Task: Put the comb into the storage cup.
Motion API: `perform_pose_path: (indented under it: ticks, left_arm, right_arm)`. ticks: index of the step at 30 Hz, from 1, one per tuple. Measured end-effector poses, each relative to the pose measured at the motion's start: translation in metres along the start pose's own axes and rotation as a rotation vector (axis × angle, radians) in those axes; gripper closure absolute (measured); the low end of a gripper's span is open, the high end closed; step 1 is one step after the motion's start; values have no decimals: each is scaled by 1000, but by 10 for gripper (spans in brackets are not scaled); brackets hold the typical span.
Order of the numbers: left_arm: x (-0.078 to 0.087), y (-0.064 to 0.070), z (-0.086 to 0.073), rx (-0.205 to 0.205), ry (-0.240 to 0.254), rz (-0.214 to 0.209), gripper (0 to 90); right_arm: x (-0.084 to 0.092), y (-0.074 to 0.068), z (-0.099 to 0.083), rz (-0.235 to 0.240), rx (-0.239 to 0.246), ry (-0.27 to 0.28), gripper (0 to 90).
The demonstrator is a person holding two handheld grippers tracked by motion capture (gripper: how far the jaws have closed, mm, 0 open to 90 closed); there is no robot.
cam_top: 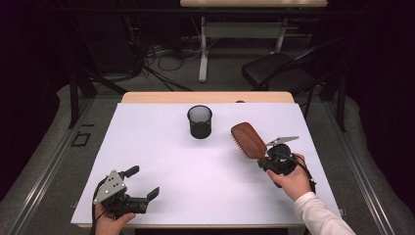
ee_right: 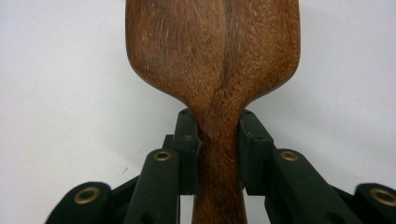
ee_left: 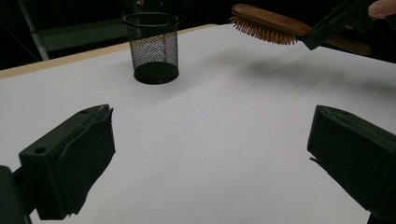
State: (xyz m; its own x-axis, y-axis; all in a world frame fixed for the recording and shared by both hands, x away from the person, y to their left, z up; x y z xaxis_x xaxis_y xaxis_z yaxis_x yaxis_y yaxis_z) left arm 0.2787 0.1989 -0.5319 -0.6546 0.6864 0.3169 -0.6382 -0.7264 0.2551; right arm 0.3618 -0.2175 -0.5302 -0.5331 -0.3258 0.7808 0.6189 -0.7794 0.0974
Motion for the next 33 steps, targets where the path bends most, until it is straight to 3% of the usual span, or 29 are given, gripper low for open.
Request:
perform_pose_path:
  ticks: [19,33]
  left_arm:
    - [-2,-1,-1,1,-7,5,10]
    - [-3,0,-2,1,-13,10,12]
  right_arm:
    - [8,-6,21,-30,40,138,722]
    - [9,-22,43,-42,78,262,722]
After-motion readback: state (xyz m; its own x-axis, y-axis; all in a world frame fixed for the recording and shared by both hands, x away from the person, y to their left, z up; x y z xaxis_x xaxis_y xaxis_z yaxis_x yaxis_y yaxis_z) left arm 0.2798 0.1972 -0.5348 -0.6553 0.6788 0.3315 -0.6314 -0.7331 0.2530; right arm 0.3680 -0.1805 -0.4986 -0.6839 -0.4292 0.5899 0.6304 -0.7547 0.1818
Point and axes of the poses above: each handheld gripper's, and its own axes: x roughly backward along the jaws, z roughly out of its top, y roughly to its right, the point moved 5 cm from there along -x, roughly forward along the jaws, and after that the axes turned 13 degrees about x, right-handed, at the moved point
